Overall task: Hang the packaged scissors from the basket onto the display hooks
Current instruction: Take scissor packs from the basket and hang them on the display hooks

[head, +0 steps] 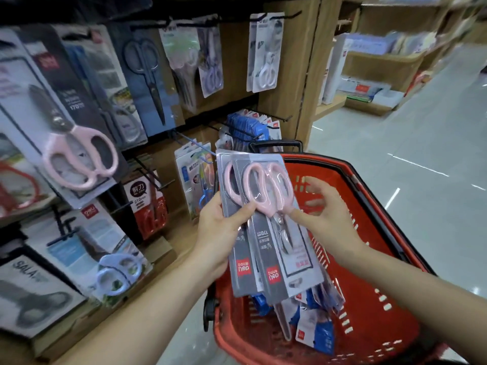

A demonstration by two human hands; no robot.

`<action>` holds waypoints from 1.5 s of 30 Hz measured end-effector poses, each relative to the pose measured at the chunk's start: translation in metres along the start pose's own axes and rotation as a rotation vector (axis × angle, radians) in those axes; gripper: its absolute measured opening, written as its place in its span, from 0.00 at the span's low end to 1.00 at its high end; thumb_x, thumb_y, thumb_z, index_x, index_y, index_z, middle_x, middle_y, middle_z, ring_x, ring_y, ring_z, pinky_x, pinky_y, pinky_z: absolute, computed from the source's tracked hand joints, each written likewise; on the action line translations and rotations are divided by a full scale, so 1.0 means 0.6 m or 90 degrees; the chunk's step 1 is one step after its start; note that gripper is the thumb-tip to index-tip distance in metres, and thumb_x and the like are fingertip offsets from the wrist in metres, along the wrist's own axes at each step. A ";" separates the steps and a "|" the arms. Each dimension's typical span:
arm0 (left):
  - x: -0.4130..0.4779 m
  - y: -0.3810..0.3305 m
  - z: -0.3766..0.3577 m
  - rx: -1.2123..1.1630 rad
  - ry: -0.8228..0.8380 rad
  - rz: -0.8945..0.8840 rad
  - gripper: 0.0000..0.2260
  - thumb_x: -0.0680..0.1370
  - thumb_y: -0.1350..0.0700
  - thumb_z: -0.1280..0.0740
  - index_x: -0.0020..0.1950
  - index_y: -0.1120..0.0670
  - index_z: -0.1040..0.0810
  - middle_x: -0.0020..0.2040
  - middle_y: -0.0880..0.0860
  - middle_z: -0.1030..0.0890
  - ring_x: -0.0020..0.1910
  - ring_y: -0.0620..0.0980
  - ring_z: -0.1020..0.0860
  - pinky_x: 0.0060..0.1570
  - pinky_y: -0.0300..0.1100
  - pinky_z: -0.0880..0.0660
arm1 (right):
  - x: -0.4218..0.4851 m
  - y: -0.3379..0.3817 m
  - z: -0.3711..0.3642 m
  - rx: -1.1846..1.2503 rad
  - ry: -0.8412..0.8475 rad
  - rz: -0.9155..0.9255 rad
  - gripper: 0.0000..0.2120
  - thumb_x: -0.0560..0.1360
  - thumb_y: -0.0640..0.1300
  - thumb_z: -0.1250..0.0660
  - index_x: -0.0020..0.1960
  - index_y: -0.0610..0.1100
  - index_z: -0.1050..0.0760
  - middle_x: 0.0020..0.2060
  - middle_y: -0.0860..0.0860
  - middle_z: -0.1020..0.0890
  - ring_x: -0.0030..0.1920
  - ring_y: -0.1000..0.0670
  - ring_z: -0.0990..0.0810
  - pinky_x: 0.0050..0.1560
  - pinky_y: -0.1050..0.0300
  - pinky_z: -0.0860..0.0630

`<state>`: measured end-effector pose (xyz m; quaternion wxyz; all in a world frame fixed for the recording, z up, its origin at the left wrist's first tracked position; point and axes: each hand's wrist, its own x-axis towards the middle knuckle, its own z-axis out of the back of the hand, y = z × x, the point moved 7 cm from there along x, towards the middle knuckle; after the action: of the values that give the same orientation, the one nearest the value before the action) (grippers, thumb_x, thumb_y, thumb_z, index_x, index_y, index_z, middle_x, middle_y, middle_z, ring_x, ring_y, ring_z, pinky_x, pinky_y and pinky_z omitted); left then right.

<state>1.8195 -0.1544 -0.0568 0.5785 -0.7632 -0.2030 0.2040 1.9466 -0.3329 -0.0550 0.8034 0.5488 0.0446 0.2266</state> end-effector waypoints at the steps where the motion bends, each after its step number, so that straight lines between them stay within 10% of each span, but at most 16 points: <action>1: -0.001 -0.004 0.001 -0.004 0.004 -0.003 0.15 0.77 0.66 0.27 0.63 0.59 0.21 0.55 0.59 0.13 0.56 0.62 0.15 0.56 0.58 0.17 | 0.007 -0.010 -0.005 0.055 0.026 -0.063 0.41 0.65 0.59 0.21 0.75 0.51 0.30 0.62 0.53 0.21 0.54 0.53 0.19 0.50 0.58 0.21; 5: -0.004 -0.021 0.015 0.015 -0.025 -0.033 0.20 0.74 0.68 0.24 0.63 0.56 0.21 0.55 0.56 0.13 0.54 0.59 0.14 0.55 0.59 0.18 | 0.012 0.000 -0.058 0.343 0.232 -0.216 0.24 0.73 0.47 0.27 0.67 0.42 0.24 0.55 0.40 0.14 0.53 0.41 0.13 0.52 0.45 0.16; 9: -0.011 -0.047 0.042 0.026 -0.077 -0.074 0.14 0.78 0.61 0.26 0.63 0.54 0.20 0.54 0.53 0.13 0.53 0.56 0.14 0.50 0.50 0.17 | 0.031 0.008 -0.073 0.364 0.213 -0.229 0.22 0.68 0.44 0.24 0.60 0.38 0.21 0.54 0.34 0.15 0.52 0.37 0.15 0.61 0.34 0.20; 19: -0.021 -0.124 0.151 0.059 -0.189 -0.141 0.10 0.80 0.57 0.28 0.61 0.51 0.19 0.51 0.50 0.12 0.49 0.53 0.13 0.44 0.46 0.17 | 0.112 0.111 -0.058 0.424 0.125 -0.174 0.12 0.79 0.42 0.28 0.59 0.39 0.20 0.46 0.41 0.12 0.44 0.42 0.12 0.42 0.47 0.16; 28: -0.032 -0.131 0.109 0.098 -0.030 -0.122 0.17 0.73 0.53 0.23 0.60 0.53 0.20 0.50 0.49 0.12 0.48 0.48 0.13 0.40 0.36 0.20 | 0.086 0.134 -0.115 0.475 0.215 -0.213 0.16 0.83 0.45 0.35 0.67 0.38 0.22 0.58 0.38 0.15 0.57 0.38 0.15 0.58 0.38 0.19; 37: -0.024 -0.081 0.087 0.106 0.100 0.038 0.34 0.64 0.58 0.16 0.68 0.53 0.25 0.58 0.56 0.14 0.57 0.59 0.15 0.62 0.62 0.21 | 0.078 0.125 -0.127 0.519 0.137 -0.223 0.18 0.80 0.40 0.30 0.68 0.41 0.28 0.57 0.39 0.15 0.53 0.38 0.13 0.52 0.34 0.17; 45: -0.020 -0.048 0.111 0.271 0.096 0.063 0.18 0.67 0.59 0.19 0.56 0.56 0.14 0.49 0.56 0.12 0.51 0.59 0.13 0.53 0.54 0.17 | 0.096 0.099 -0.075 0.560 0.043 -0.197 0.25 0.77 0.36 0.26 0.71 0.44 0.30 0.59 0.41 0.16 0.52 0.41 0.13 0.52 0.37 0.17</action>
<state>1.7708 -0.1002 -0.0445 0.7294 -0.6459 -0.0738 0.2128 1.9649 -0.2526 -0.0090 0.5167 0.8165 0.2444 0.0812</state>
